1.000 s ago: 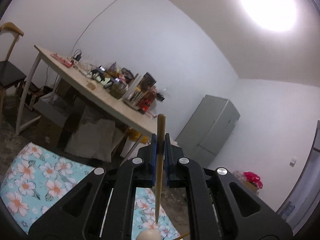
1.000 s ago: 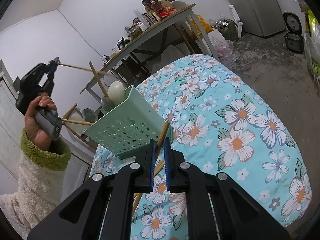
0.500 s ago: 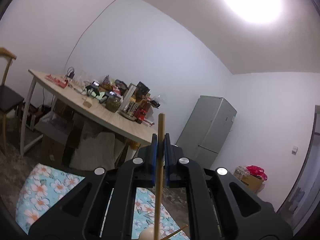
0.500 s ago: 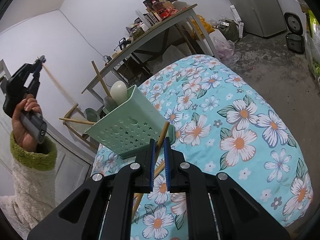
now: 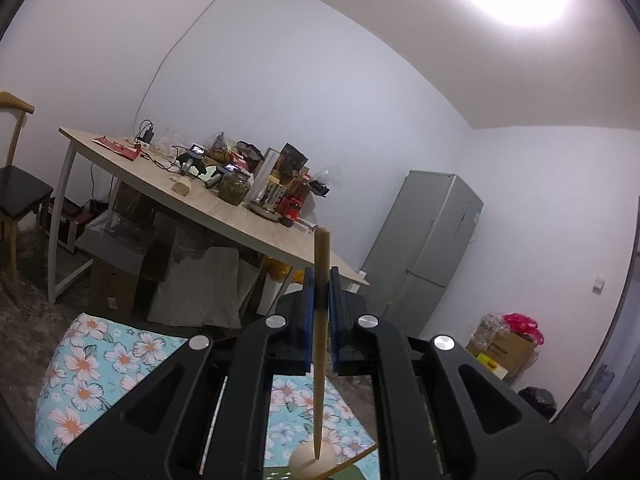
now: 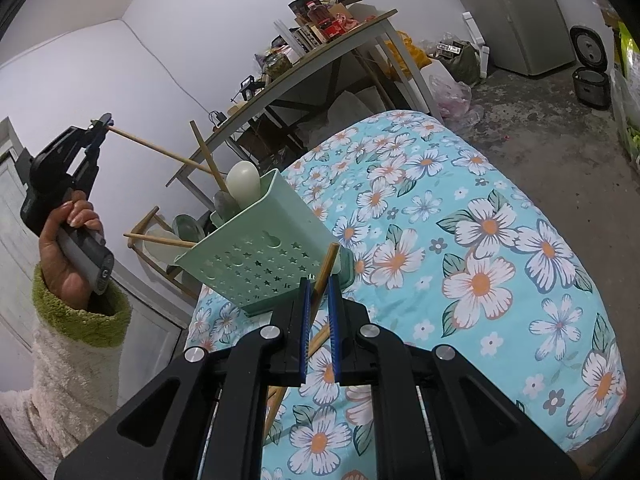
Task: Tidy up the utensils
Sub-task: 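Lower the chopstick into the caddy and open the left tool while the right tool holds its chopstick above, then lower the held chopstick into the caddy and open the right tool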
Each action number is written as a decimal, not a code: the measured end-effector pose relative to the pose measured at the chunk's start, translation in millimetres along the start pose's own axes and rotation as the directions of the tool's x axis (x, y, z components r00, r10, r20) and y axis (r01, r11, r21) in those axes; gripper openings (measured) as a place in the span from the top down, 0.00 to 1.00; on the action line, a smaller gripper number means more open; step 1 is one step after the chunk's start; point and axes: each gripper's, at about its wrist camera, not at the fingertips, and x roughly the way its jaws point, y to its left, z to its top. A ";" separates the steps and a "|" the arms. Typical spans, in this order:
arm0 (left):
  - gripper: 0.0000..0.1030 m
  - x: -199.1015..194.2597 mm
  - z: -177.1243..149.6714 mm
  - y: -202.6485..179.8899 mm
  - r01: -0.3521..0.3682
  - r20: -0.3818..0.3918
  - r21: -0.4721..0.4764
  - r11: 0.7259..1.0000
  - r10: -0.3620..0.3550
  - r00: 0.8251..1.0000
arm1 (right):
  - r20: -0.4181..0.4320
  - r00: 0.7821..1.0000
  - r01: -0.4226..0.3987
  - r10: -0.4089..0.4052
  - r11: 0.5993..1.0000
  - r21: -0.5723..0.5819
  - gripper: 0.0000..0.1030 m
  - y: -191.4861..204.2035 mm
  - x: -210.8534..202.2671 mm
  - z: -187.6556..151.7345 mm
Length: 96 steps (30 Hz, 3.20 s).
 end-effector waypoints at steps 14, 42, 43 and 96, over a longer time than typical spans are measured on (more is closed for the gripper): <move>0.94 10.5 -13.4 7.3 -0.033 -0.029 0.010 0.999 0.034 0.999 | -0.004 1.000 -0.001 0.001 1.000 0.009 0.91 -3.1 -0.1 0.7; 0.73 -3.7 -28.1 -1.8 -0.031 -0.094 0.059 0.998 0.036 0.995 | 0.028 1.000 0.007 -0.005 0.998 -0.056 0.92 12.3 -9.5 5.2; 0.72 -7.6 -28.3 -2.6 -0.022 -0.097 0.066 0.998 0.029 0.995 | 0.042 0.999 0.011 -0.007 0.997 -0.074 0.92 16.0 -13.6 7.9; 0.19 -141.3 -189.1 51.1 -0.011 -0.540 0.213 0.977 0.127 0.832 | 0.073 0.996 -0.016 0.055 0.893 -0.450 0.72 169.5 68.4 131.1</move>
